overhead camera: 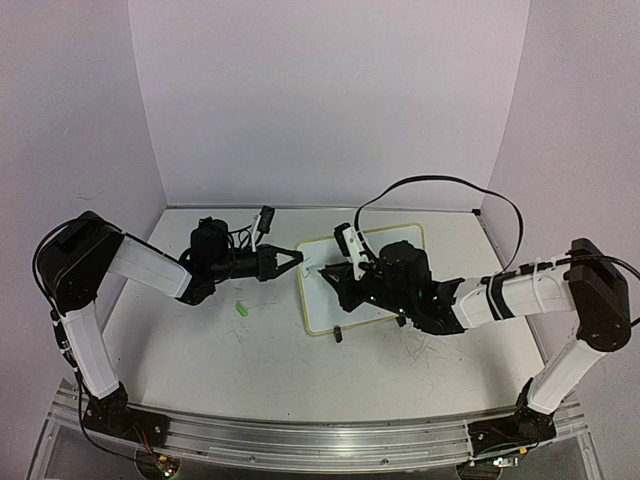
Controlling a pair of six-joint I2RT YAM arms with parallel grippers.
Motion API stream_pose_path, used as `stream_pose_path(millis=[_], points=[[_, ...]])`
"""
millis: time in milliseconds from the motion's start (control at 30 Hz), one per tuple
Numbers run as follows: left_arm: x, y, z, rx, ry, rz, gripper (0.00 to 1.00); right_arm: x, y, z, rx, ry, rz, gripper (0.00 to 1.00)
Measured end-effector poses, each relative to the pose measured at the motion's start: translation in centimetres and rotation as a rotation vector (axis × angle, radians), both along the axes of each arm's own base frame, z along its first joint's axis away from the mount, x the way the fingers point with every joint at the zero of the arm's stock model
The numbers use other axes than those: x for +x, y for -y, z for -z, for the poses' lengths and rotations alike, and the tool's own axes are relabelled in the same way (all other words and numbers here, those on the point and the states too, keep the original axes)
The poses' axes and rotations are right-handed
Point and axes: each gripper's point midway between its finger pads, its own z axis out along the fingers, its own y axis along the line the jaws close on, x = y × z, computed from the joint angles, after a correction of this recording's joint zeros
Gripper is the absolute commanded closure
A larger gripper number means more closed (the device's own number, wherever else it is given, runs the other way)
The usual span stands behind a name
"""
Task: Write a sentence on the whiteboard
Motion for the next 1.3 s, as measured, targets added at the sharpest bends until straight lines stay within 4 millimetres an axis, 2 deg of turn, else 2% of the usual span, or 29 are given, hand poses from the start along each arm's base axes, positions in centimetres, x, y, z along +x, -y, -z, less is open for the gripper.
stream_pose_path(millis=[467,1300], points=[[0.0,0.0,0.0,0.0,0.0,0.0,1.0,0.6,-0.7,0.2,-0.002,0.0,0.008,1.0],[0.0,0.0,0.0,0.001,0.001,-0.001,1.0,1.1,0.6,0.2,-0.005,0.008,0.087,1.0]])
